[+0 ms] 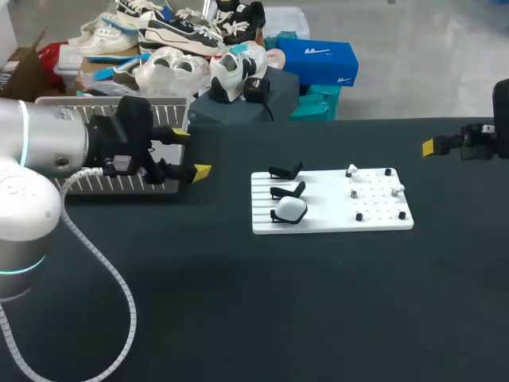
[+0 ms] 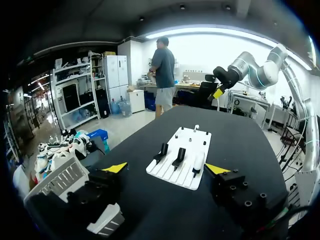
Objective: Pick up each earbud case from the left stands, insert the matching earbuds, close the lid, and place the case in the box.
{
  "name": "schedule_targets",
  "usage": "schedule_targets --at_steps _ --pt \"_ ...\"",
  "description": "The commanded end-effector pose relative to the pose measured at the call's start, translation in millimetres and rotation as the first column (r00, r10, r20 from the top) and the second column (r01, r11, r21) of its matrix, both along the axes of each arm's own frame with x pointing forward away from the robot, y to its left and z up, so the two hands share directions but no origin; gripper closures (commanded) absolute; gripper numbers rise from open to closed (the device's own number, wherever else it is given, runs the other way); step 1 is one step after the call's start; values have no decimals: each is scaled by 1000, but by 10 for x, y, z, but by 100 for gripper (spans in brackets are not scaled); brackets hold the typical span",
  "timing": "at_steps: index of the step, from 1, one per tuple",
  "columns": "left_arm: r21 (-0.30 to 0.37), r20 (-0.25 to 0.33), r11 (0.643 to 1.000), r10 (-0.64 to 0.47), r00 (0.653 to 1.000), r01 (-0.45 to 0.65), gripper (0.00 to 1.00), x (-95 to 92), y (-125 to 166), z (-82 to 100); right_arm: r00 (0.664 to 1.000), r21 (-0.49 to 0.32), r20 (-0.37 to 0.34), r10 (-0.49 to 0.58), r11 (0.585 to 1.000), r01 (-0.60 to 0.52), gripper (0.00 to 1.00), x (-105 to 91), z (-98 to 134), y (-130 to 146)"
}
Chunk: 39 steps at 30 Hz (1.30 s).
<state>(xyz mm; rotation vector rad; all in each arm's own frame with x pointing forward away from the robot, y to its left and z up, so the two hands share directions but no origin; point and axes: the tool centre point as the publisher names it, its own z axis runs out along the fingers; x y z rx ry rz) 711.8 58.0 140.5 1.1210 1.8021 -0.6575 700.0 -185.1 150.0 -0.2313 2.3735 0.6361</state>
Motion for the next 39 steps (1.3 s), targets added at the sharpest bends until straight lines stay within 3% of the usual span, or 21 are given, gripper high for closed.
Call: schedule_targets --at_steps 1,2,4,6,7,30,36,38,39 --pt "-165 79 986 42 996 -29 0 3 -112 45 1000 0 0 0 1000 0 0 0 0 0" --pt "-161 105 986 53 993 -36 0 -18 -147 49 1000 0 0 0 1000 0 0 0 0 0" --pt "-152 95 985 94 991 -79 0 -46 -186 54 1000 0 0 0 1000 0 0 0 0 0" --pt "-151 152 976 180 972 -157 0 -62 -202 50 1000 0 0 0 1000 0 0 0 0 0" --pt "-142 231 959 273 934 -245 0 -92 -216 44 1000 0 0 0 1000 0 0 0 0 0" --pt "-142 231 959 273 934 -245 0 -92 -216 44 1000 0 0 0 1000 0 0 0 0 0" --pt "-143 232 979 173 957 -142 0 -80 -219 62 1000 0 0 0 1000 0 0 0 0 0" --pt "-124 217 990 93 972 -67 0 -63 -235 89 1000 0 0 0 1000 0 0 0 0 0" --pt "-119 237 992 66 969 -38 0 -58 -250 98 1000 0 0 0 1000 0 0 0 0 0"
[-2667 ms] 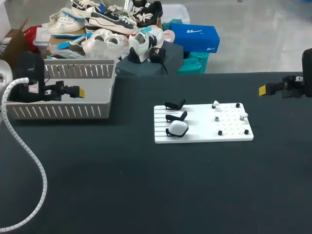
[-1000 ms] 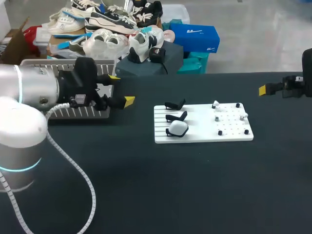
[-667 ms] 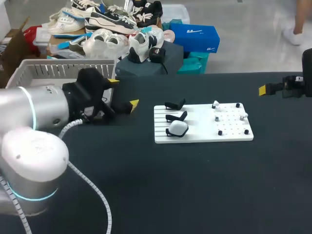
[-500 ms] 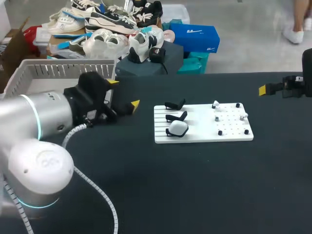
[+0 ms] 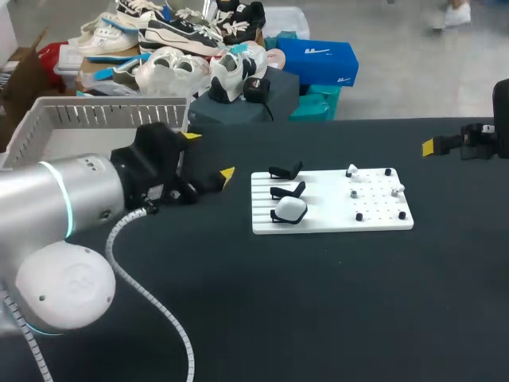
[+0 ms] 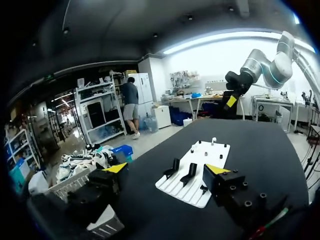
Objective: Pick up each earbud case from the left stands, insert the matching earbuds, close the lid, and place the case in the box.
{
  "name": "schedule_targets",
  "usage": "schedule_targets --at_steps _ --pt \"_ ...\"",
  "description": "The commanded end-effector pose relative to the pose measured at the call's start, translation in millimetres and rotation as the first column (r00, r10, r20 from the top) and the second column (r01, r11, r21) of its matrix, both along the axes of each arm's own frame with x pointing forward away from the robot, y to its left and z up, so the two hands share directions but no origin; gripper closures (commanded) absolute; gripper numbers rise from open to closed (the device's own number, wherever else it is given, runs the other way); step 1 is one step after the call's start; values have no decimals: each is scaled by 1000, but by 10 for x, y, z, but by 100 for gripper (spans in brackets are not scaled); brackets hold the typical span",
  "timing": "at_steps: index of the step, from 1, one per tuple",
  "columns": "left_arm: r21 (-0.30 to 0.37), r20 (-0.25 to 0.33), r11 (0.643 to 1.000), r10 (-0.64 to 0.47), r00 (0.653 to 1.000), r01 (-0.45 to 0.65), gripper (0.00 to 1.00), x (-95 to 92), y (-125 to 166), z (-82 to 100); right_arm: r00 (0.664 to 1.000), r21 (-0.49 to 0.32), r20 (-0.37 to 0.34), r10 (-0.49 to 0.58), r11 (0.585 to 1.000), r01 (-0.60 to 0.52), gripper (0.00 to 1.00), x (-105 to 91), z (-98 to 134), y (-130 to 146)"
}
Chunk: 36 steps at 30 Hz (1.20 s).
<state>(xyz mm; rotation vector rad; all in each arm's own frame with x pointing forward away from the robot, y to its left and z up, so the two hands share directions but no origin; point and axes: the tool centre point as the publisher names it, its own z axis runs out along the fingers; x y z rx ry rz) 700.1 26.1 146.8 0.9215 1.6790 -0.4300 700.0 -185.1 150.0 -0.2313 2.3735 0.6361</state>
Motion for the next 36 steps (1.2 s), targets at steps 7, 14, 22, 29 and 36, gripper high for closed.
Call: schedule_targets --at_steps 7,14,22,29,36 --pt "53 34 942 -333 942 331 0 152 -65 -58 1000 0 0 0 1000 0 0 0 0 1" --pt "110 -11 882 -460 888 459 0 237 -206 -212 1000 0 0 0 1000 0 0 0 0 1" --pt "124 -20 877 -465 885 464 55 208 -350 -373 1000 0 0 0 1000 0 0 0 0 1" --pt "122 -50 881 -455 889 458 68 166 -430 -492 1000 0 0 0 1000 0 0 0 0 1" --pt "83 -183 877 -453 872 473 62 98 -483 -576 1000 0 0 0 1000 0 0 0 0 1"
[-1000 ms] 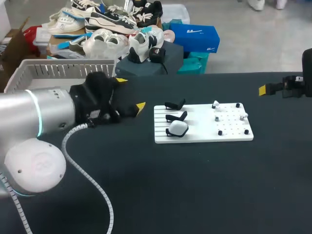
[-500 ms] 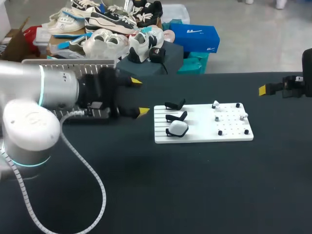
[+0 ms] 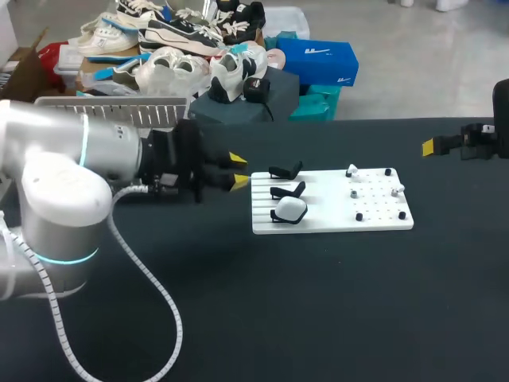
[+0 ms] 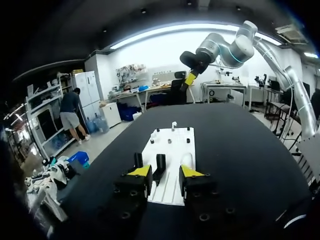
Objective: Pick up each earbud case from the left stands, insert the matching earbuds, close the lid, and place the case in the box.
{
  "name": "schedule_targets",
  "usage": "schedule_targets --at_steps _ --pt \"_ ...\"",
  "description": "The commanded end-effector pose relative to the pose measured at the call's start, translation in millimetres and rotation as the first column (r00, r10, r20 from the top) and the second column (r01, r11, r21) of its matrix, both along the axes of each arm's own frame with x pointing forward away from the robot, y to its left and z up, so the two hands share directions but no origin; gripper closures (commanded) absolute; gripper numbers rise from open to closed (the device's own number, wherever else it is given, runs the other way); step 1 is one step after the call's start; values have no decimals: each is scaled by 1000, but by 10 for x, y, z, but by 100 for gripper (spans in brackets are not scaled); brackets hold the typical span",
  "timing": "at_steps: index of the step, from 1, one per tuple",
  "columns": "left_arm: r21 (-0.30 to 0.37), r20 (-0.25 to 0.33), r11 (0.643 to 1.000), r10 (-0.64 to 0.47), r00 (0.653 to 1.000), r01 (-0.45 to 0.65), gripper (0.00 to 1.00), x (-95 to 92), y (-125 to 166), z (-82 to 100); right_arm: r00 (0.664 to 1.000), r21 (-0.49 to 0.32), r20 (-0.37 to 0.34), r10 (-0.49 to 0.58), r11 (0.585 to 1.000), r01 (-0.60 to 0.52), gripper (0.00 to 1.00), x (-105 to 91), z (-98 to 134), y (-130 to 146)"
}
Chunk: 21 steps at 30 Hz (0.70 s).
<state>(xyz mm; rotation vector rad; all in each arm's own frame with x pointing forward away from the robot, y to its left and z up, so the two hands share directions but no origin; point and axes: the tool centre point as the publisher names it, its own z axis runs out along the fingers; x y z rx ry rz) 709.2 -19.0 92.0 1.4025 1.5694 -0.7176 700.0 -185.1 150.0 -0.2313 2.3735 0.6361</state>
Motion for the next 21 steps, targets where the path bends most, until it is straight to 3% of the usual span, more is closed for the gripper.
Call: schedule_targets --at_steps 1,7,8,21 --pt "43 -74 999 -5 997 9 59 1 -38 -40 1000 0 0 0 1000 0 0 0 0 0" --pt "37 -119 999 -18 993 22 50 -3 -81 -79 1000 0 0 0 1000 0 0 0 0 0" --pt "34 -122 999 -18 992 22 45 10 -91 -79 1000 0 0 0 1000 0 0 0 0 0" --pt "25 -139 993 -110 984 115 43 -77 -180 -248 1000 0 0 0 1000 0 0 0 0 0"
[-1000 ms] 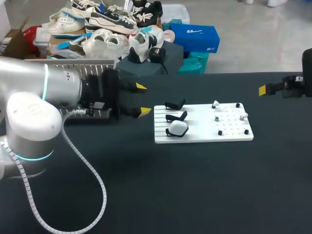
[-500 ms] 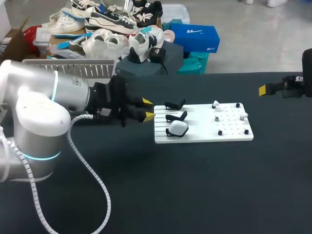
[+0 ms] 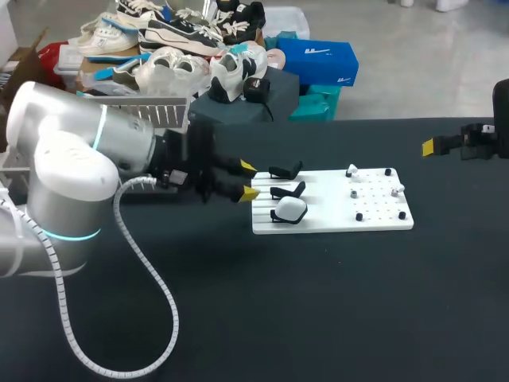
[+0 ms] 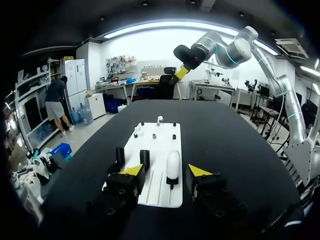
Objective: Pick up each earbud case from the left stands, insert the matching earbuds, close the lid, and place the case in the box.
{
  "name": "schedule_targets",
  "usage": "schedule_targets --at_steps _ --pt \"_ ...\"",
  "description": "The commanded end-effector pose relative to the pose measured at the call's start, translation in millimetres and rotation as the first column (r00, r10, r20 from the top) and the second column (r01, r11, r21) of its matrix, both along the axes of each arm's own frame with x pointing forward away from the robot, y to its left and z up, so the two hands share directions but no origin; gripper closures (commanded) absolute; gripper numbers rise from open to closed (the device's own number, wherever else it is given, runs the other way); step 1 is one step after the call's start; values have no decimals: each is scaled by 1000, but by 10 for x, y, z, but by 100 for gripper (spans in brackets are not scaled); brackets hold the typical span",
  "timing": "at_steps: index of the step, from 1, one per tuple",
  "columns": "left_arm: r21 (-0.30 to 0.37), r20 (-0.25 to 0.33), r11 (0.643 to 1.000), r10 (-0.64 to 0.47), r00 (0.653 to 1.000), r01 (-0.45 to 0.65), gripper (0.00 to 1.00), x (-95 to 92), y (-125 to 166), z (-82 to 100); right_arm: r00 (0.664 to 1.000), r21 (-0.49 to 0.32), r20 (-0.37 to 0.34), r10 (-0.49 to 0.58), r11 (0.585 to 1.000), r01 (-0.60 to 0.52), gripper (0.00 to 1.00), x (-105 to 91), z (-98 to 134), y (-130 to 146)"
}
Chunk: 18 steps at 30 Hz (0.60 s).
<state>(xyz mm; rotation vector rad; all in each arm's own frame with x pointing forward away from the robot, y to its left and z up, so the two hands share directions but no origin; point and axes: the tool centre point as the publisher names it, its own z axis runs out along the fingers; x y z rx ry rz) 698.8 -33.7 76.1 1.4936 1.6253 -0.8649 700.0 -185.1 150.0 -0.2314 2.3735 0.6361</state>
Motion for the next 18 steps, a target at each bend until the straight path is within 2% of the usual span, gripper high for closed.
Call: schedule_targets --at_steps 1,6,9,18 --pt "6 -2 1000 -14 1000 14 43 21 -40 -111 1000 0 0 0 1000 0 0 0 0 0" --pt "9 3 1000 -7 1000 7 41 -12 -95 -169 1000 0 0 0 1000 0 0 0 0 0" --pt "16 43 1000 -11 999 10 43 -51 -138 -243 1000 0 0 0 1000 0 0 0 0 0" --pt "28 20 1000 -7 1000 6 51 -105 -241 -367 1000 0 0 0 1000 0 0 0 0 0"
